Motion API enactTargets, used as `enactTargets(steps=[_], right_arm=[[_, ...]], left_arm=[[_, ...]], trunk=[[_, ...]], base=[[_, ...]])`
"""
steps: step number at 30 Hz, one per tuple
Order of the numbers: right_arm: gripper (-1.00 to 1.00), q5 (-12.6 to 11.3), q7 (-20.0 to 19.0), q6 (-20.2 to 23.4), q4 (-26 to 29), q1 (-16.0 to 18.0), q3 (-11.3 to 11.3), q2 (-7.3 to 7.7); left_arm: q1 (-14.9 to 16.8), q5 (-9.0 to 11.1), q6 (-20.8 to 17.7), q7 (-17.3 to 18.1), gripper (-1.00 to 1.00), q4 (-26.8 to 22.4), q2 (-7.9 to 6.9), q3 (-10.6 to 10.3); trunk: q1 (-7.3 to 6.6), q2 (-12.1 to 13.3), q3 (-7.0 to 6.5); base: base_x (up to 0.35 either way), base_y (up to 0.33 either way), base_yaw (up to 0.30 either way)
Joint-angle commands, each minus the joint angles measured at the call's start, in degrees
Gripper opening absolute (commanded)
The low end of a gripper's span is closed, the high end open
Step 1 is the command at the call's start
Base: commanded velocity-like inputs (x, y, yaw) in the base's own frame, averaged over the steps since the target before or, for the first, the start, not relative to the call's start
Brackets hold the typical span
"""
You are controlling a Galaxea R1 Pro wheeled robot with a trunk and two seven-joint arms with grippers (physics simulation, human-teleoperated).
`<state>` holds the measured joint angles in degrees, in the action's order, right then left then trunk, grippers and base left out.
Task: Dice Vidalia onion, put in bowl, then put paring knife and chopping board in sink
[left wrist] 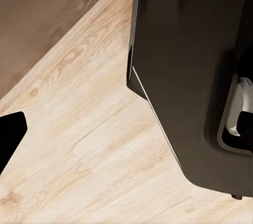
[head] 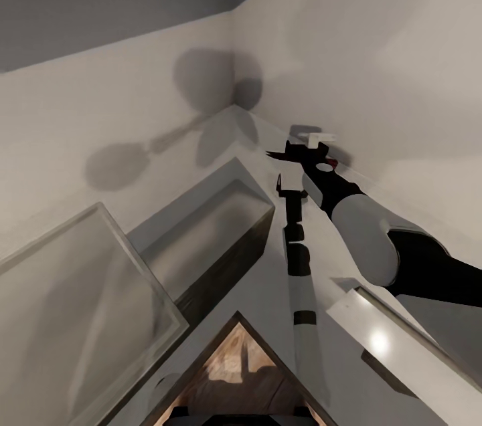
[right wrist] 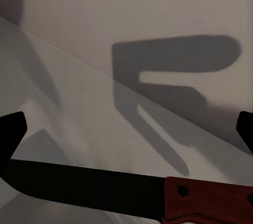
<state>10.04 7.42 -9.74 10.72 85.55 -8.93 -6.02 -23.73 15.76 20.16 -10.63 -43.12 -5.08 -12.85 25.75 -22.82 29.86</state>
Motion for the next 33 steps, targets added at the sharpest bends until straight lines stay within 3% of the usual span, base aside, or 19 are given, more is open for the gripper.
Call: enactTargets(steps=[1,33], right_arm=[[1.0,0.6,0.14,-0.19,-0.09,0.06,-0.47,-0.04],[1.0,0.61,0.23,-0.14,-0.05,0.06,-0.54,0.31]], left_arm=[[0.0,0.36,0.15,-0.53,1.0,-0.08,-0.1,-0.43],[0.0,0.33,0.15,-0.53,1.0,0.13,-0.1,-0.42]], trunk=[[0.04,-0.1,0.08],[0.04,-0.1,1.87]], base=[[0.002,0.0,0.0],[0.0,0.0,0.0]])
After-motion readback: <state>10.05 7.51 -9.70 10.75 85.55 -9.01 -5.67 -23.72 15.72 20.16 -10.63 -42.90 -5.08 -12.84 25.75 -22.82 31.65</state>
